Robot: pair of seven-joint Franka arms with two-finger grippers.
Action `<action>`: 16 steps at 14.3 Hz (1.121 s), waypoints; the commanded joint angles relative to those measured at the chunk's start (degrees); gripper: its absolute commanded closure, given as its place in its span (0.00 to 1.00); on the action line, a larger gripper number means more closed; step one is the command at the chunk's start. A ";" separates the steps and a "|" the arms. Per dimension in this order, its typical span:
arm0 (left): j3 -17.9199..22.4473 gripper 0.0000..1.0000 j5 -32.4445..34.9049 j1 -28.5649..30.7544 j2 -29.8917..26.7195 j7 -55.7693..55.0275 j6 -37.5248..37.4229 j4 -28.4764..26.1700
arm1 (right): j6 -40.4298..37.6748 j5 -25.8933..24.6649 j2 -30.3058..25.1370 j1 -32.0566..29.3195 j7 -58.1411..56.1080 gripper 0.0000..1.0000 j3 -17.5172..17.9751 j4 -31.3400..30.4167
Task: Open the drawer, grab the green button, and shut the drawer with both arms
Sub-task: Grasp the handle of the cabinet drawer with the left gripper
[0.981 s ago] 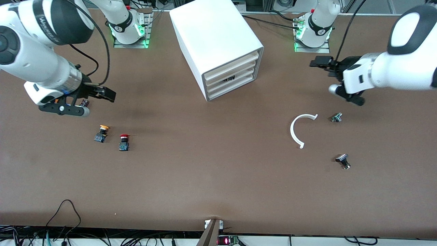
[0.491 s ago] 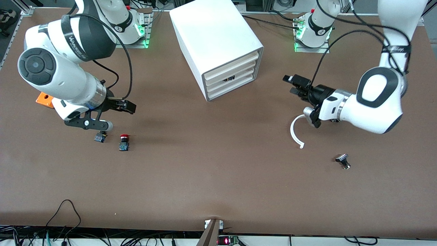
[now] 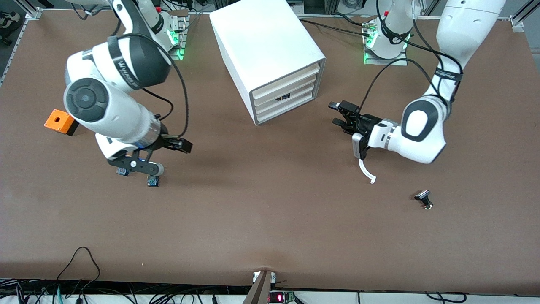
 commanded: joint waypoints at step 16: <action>-8.46 0.45 -25.55 -3.63 2.50 24.90 13.22 -19.76 | 3.06 2.59 5.31 7.27 17.01 0.00 -0.21 3.48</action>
